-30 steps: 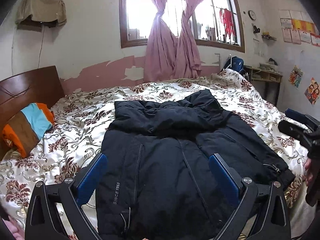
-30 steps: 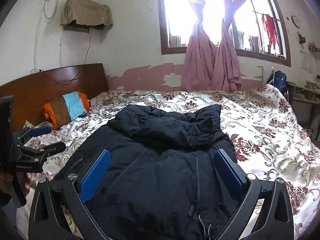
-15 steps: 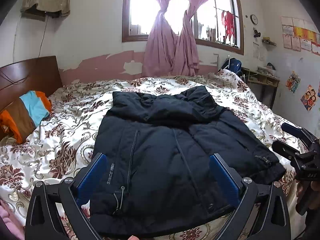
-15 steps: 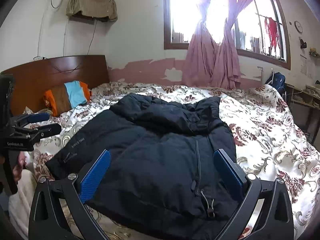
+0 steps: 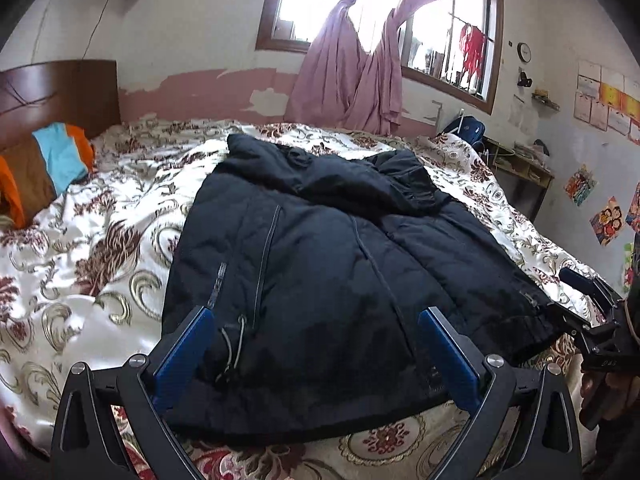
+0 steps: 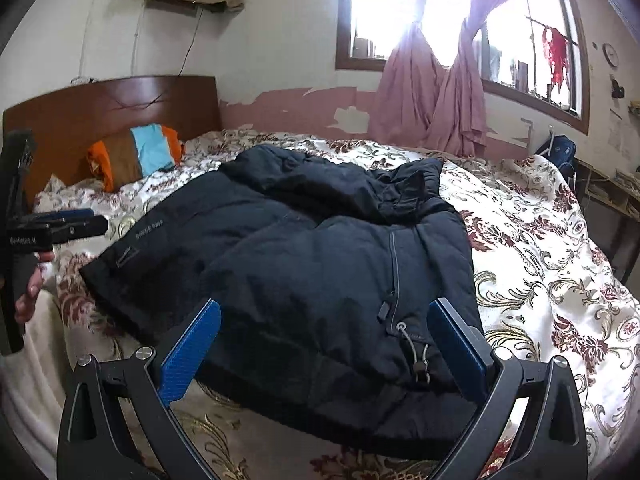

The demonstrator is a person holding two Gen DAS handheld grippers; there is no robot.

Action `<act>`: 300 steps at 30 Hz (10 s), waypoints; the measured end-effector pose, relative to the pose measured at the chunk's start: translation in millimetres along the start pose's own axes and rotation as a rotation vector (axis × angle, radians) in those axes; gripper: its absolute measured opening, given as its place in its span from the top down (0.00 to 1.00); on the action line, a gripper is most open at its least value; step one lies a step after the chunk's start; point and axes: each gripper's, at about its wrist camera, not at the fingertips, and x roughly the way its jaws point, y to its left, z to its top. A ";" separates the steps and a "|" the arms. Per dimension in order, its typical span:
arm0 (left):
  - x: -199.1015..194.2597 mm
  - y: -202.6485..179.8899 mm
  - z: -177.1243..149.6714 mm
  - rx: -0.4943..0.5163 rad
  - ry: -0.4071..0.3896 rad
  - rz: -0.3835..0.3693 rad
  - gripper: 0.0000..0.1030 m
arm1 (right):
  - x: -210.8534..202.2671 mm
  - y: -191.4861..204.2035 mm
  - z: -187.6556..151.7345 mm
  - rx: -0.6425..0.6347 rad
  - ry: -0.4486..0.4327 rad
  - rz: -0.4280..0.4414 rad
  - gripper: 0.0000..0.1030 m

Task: Fold large clothes

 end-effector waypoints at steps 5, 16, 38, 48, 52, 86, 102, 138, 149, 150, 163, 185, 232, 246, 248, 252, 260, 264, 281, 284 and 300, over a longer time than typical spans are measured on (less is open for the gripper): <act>1.5 -1.8 -16.2 0.074 0.028 -0.012 0.00 | 4.6 7.1 -6.5 -0.060 0.028 0.002 0.02; 15.5 -22.9 -63.6 0.335 0.123 0.002 0.00 | 16.6 21.5 -29.7 -0.153 0.142 0.002 0.02; 55.9 -43.8 -105.5 0.545 0.194 0.281 0.00 | 30.8 27.3 -57.6 -0.254 0.230 -0.113 0.02; 55.0 -38.0 -97.7 0.530 0.130 0.408 0.01 | 34.4 37.0 -58.9 -0.381 0.131 -0.392 0.02; 54.9 -40.5 -94.8 0.559 0.089 0.472 0.18 | 22.2 34.8 -51.6 -0.341 0.050 -0.367 0.11; 4.9 -28.3 -57.4 0.450 -0.110 0.389 0.94 | -8.6 20.2 -34.9 -0.142 -0.050 -0.230 0.94; -126.8 -41.4 -49.6 0.305 -0.297 0.359 0.95 | -141.4 32.2 -37.5 -0.088 -0.205 -0.182 0.94; 60.5 -15.4 199.9 0.307 -0.298 0.384 0.95 | 52.7 -55.7 174.5 -0.020 -0.232 -0.177 0.94; 193.8 -6.9 236.4 0.262 -0.158 0.442 0.95 | 196.5 -83.9 212.4 -0.069 -0.100 -0.265 0.94; 206.0 -4.6 235.8 0.248 -0.136 0.443 0.95 | 207.4 -84.7 213.2 -0.073 -0.087 -0.268 0.94; 261.0 28.2 230.2 0.106 0.023 0.307 0.91 | 281.1 -92.8 186.8 -0.034 0.020 -0.271 0.94; 160.3 28.6 174.1 0.058 -0.120 0.047 0.06 | 182.9 -63.9 140.0 -0.081 -0.034 -0.018 0.17; 324.3 55.7 217.8 0.097 0.136 0.282 0.00 | 372.4 -94.2 171.3 -0.037 0.250 -0.117 0.09; 359.0 69.6 219.6 0.004 0.184 0.233 0.00 | 410.4 -119.0 159.8 0.073 0.282 -0.029 0.04; 361.3 72.4 219.5 -0.011 0.184 0.219 0.00 | 412.0 -119.5 158.1 0.080 0.286 -0.023 0.03; 363.2 74.1 217.1 -0.023 0.178 0.213 0.00 | 414.3 -121.0 155.2 0.101 0.289 -0.007 0.03; 366.3 76.1 215.2 -0.031 0.172 0.208 0.00 | 419.8 -122.0 152.5 0.116 0.298 0.005 0.02; 366.4 76.5 215.3 -0.031 0.172 0.207 0.00 | 421.5 -121.8 151.7 0.121 0.299 0.007 0.02; 369.5 76.3 214.1 -0.028 0.173 0.209 0.00 | 421.4 -122.8 151.1 0.121 0.300 0.009 0.02; 370.0 76.2 213.7 -0.028 0.171 0.211 0.00 | 421.6 -122.1 151.2 0.121 0.299 0.008 0.02; 362.6 81.7 216.2 -0.044 0.154 0.186 0.00 | 411.8 -118.7 151.7 0.102 0.278 -0.008 0.02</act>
